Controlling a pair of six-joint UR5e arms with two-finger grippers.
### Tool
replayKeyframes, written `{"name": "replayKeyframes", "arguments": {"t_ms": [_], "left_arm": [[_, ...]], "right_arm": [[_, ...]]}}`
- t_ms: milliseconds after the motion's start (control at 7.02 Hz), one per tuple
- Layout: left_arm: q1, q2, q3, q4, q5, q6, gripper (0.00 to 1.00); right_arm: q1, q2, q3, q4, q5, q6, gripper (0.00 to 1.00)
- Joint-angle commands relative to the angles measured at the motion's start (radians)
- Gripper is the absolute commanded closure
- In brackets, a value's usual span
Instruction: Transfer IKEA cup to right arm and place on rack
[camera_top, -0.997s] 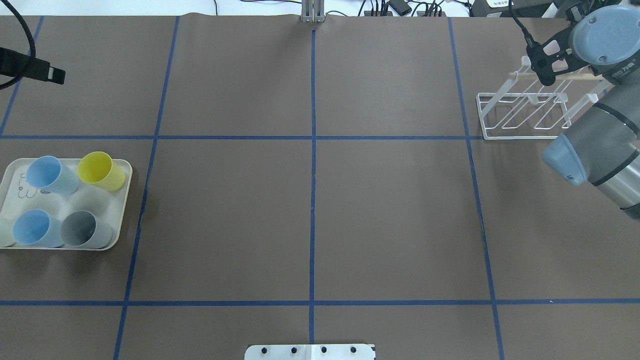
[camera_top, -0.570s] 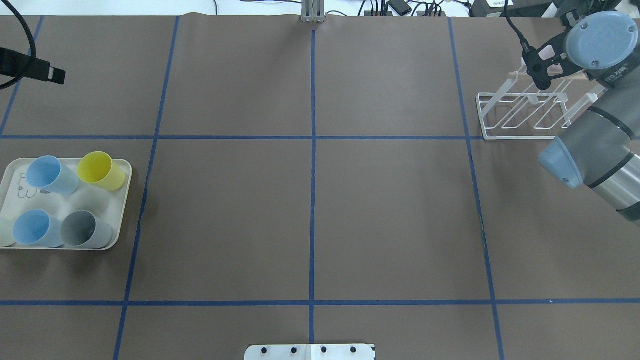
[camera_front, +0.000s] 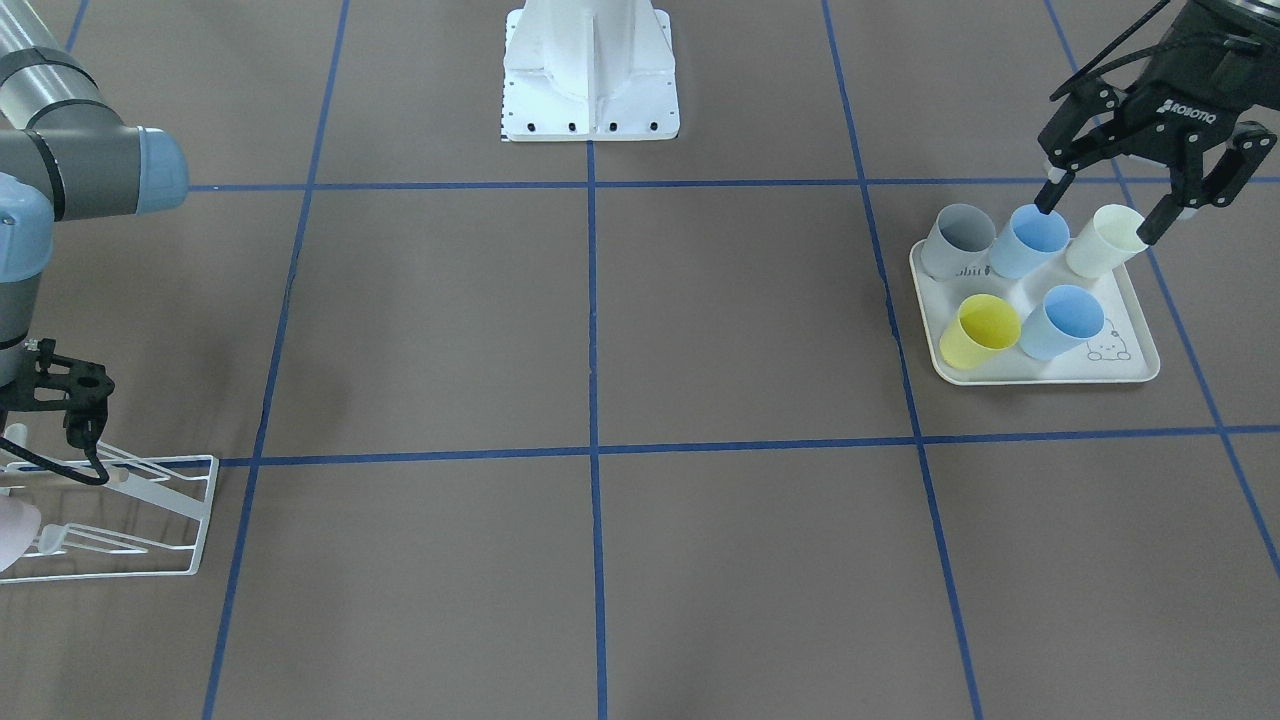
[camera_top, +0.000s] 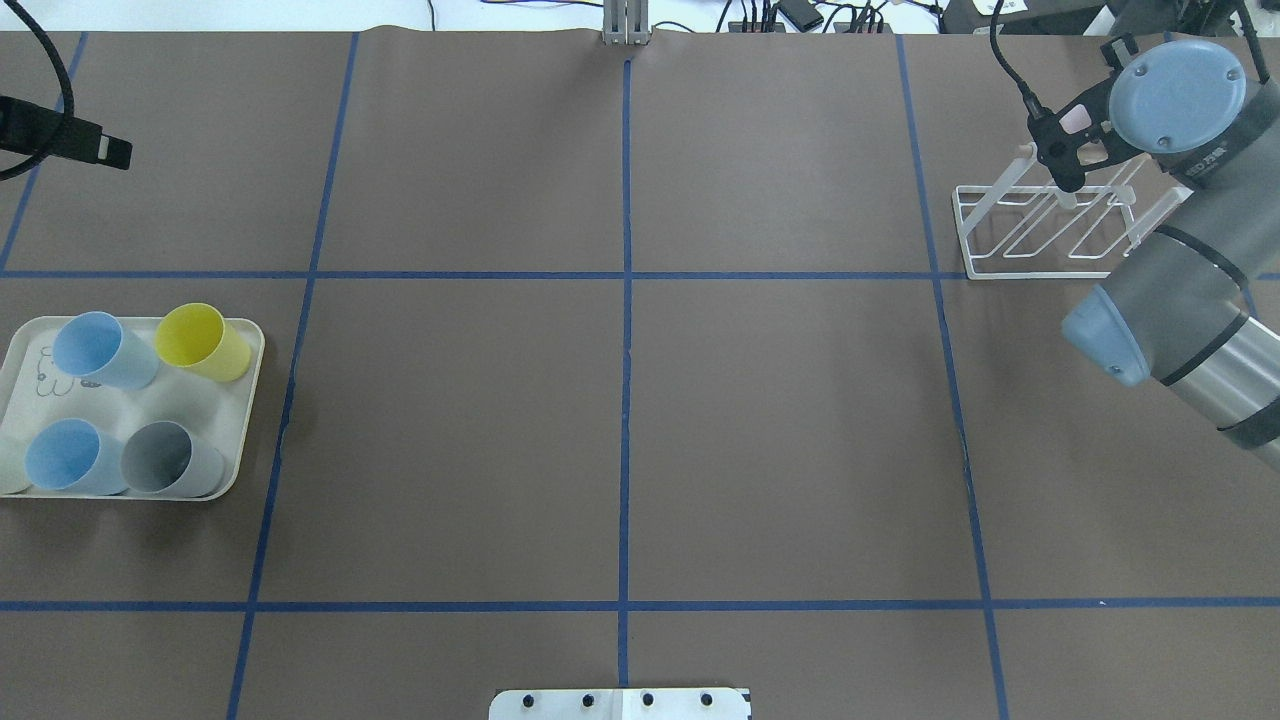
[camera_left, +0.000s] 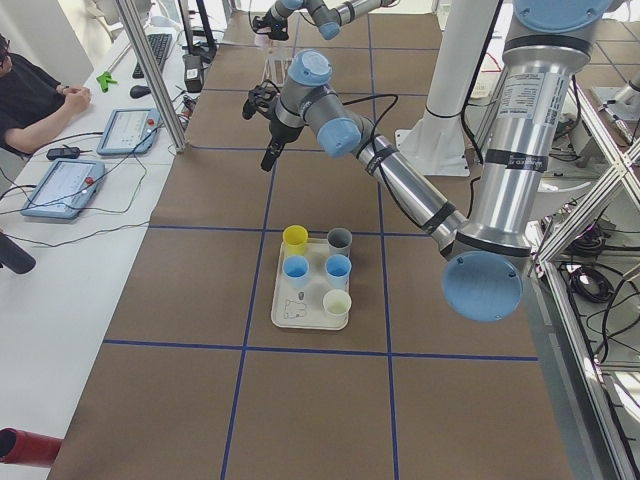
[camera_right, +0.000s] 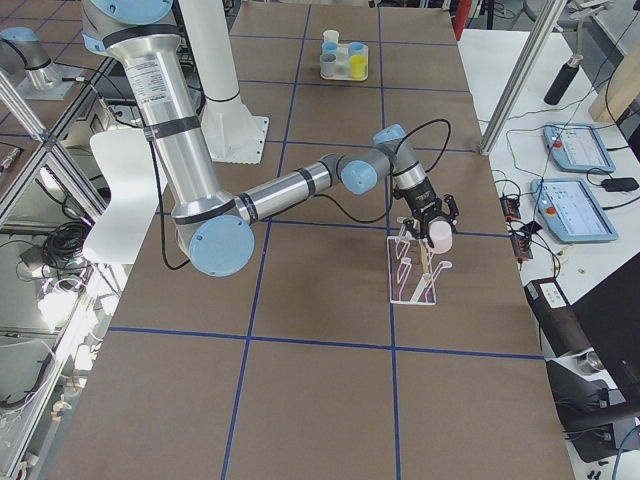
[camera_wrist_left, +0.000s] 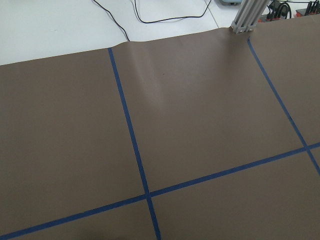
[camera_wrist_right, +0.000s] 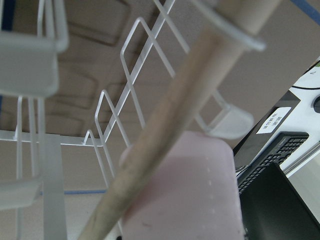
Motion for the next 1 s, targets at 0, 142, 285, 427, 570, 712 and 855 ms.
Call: {"name": "replayKeyframes", "arguments": {"t_ms": [0, 142, 285, 427, 570, 712, 855], "left_arm": [[0.001, 0.000, 0.001, -0.001, 0.000, 0.001, 0.00], [0.001, 0.000, 0.001, -0.001, 0.000, -0.001, 0.00], [0.001, 0.000, 0.003, -0.001, 0.000, -0.001, 0.00], [0.001, 0.000, 0.003, -0.001, 0.000, -0.001, 0.00], [0.001, 0.000, 0.004, -0.001, 0.000, 0.001, 0.00], [0.001, 0.000, 0.004, -0.001, 0.000, 0.001, 0.00], [0.001, 0.000, 0.004, -0.001, 0.000, 0.001, 0.00]], "right_arm": [[-0.015, 0.001, -0.005, 0.000, -0.016, -0.001, 0.19], [-0.013, -0.001, -0.005, 0.000, -0.016, -0.001, 0.19], [-0.013, 0.001, -0.005, 0.000, -0.016, -0.001, 0.19], [-0.010, 0.005, 0.009, 0.000, -0.014, 0.000, 0.16], [0.026, 0.045, 0.051, -0.004, 0.002, -0.006, 0.09], [0.072, 0.061, 0.116, -0.014, 0.068, -0.004, 0.05], [0.092, 0.067, 0.183, -0.017, 0.129, 0.021, 0.02]]}}
